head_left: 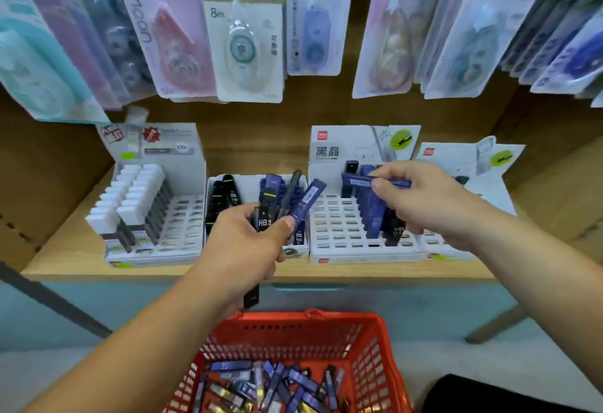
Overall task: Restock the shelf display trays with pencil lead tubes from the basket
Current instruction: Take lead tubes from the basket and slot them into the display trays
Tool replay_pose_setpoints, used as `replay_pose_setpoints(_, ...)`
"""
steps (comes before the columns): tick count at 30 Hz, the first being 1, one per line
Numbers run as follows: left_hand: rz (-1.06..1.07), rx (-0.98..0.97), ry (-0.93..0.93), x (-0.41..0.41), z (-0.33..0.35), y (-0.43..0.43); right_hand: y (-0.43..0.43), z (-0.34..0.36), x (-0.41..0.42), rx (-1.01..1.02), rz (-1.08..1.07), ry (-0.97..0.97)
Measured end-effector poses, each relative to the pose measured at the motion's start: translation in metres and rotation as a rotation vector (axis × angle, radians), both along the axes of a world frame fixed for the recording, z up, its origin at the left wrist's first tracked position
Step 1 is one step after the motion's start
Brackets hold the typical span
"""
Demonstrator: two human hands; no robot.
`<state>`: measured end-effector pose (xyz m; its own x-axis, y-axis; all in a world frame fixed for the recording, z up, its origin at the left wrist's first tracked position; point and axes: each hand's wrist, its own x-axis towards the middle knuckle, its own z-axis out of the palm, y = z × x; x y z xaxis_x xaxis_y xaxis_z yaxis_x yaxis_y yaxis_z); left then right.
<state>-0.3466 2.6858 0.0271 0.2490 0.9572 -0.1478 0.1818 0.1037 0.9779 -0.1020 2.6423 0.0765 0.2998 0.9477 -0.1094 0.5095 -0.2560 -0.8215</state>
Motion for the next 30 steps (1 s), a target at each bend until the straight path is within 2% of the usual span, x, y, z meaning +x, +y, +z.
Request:
replay_pose_setpoints(3, -0.002, 0.022, 0.006, 0.019, -0.004, 0.001, -0.005, -0.002, 0.018, -0.002, 0.054, 0.022)
replay_pose_setpoints(9, -0.015, 0.095, 0.046, 0.038, -0.01, -0.001, -0.007, -0.002, 0.031, 0.162, -0.03, 0.046)
replay_pose_setpoints(17, -0.075, 0.106, 0.112, 0.04, -0.021, -0.003, -0.006, -0.015, 0.038, 0.11, 0.11, -0.246)
replay_pose_setpoints(23, -0.089, 0.106, 0.132, 0.041, -0.021, -0.005, -0.002, -0.024, 0.026, 0.192, 0.155, -0.303)
replay_pose_setpoints(25, -0.099, 0.109, 0.144, 0.042, -0.023, -0.007, -0.002, -0.023, 0.027, 0.161, 0.179, -0.326)
replay_pose_setpoints(28, -0.118, 0.097, 0.151, 0.044, -0.024, -0.008, -0.008, -0.019, 0.033, 0.029, 0.256, -0.193)
replay_pose_setpoints(30, -0.117, 0.091, 0.141, 0.045, -0.025, -0.008, -0.01, -0.016, 0.037, 0.023, 0.275, -0.211)
